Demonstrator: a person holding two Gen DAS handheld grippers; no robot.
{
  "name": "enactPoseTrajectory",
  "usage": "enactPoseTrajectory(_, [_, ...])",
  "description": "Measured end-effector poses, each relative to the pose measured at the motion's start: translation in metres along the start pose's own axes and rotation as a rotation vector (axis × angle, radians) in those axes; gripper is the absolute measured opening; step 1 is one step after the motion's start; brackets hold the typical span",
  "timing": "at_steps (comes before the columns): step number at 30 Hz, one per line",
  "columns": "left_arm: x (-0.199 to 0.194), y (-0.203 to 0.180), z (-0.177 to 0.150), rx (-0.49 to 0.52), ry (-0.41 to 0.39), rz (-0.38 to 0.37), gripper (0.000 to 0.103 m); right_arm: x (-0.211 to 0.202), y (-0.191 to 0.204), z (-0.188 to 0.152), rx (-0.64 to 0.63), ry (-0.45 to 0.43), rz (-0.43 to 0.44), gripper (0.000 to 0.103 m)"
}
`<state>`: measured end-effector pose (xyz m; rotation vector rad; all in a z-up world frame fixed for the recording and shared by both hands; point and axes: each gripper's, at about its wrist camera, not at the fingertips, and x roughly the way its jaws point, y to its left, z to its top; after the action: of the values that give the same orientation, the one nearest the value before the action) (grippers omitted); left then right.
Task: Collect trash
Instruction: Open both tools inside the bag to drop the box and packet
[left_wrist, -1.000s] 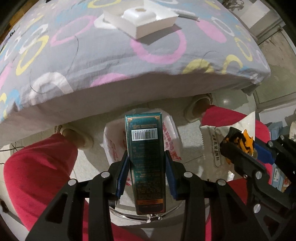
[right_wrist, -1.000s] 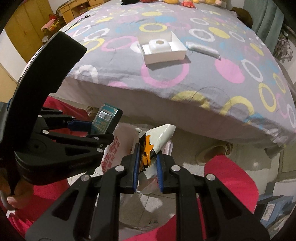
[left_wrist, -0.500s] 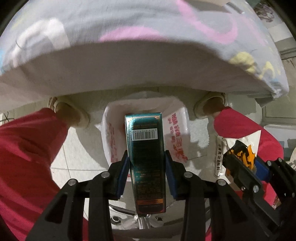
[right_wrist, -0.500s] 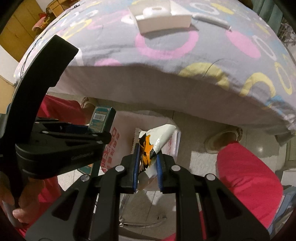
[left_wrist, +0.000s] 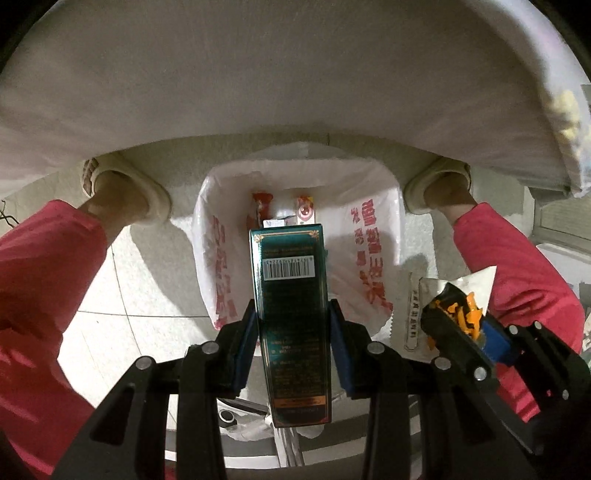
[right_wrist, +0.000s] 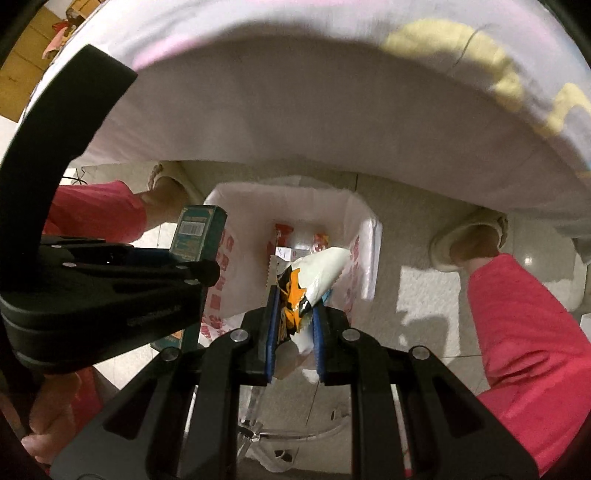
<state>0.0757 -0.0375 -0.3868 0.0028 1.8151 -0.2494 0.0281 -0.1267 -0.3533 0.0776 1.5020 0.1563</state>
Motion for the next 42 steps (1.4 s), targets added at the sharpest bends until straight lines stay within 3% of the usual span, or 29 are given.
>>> enactPoseTrajectory(14, [0.051, 0.014, 0.022, -0.079, 0.128, 0.001, 0.037, 0.069, -0.007, 0.003, 0.021, 0.126, 0.008, 0.016])
enactPoseTrajectory(27, [0.078, 0.019, 0.035, -0.111, 0.178, 0.036, 0.037, 0.091, 0.003, -0.003, -0.024, 0.191, 0.024, 0.017])
enactPoseTrajectory(36, [0.089, 0.025, 0.039, -0.139, 0.207, 0.017, 0.038, 0.102, -0.002, -0.004, -0.012, 0.208, 0.06, 0.017])
enactPoseTrajectory(37, [0.089, 0.025, 0.039, -0.139, 0.207, 0.02, 0.039, 0.102, -0.001, -0.005, -0.012, 0.21, 0.062, 0.018])
enactPoseTrajectory(38, [0.091, 0.024, 0.039, -0.141, 0.21, 0.024, 0.047, 0.103, -0.002, -0.005, -0.012, 0.212, 0.06, 0.026])
enactPoseTrajectory(39, [0.092, 0.024, 0.04, -0.145, 0.212, 0.022, 0.058, 0.103, -0.002, -0.005, -0.01, 0.209, 0.058, 0.043])
enactPoseTrajectory(41, [0.092, 0.025, 0.04, -0.149, 0.212, 0.017, 0.062, 0.104, -0.002, -0.005, -0.005, 0.202, 0.058, 0.055])
enactPoseTrajectory(42, [0.092, 0.026, 0.04, -0.153, 0.214, 0.024, 0.062, 0.103, -0.003, -0.005, -0.004, 0.198, 0.053, 0.055])
